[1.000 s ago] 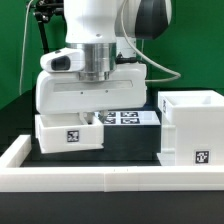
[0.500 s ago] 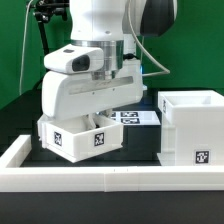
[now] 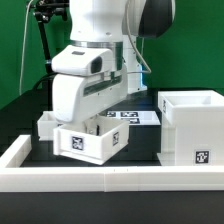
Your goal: Assemble drawer
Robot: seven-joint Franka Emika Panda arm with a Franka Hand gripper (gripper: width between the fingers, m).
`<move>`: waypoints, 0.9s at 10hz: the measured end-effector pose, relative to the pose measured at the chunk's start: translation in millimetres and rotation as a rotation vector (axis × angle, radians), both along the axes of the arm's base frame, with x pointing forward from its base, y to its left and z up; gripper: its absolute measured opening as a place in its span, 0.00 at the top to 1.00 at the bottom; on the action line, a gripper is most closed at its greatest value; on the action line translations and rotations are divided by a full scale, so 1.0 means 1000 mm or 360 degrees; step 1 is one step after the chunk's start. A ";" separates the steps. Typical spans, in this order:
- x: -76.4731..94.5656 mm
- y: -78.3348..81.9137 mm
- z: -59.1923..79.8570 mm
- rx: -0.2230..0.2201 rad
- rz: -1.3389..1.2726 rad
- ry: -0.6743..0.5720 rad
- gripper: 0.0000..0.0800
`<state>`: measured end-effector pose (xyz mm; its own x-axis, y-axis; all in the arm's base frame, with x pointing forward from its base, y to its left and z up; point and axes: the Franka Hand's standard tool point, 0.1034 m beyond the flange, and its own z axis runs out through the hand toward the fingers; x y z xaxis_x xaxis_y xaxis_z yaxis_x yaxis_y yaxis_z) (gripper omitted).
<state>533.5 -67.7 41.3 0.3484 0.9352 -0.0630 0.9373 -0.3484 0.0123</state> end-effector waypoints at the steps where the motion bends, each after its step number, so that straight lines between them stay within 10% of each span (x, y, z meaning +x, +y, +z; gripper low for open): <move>1: 0.000 0.004 -0.002 -0.0011 0.0181 0.0017 0.95; 9: -0.001 0.028 -0.012 0.0013 0.0417 0.0067 0.95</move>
Offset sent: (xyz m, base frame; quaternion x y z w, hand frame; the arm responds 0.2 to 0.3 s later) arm 0.0000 0.0000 0.0000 0.0000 0.0000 -0.0650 0.9979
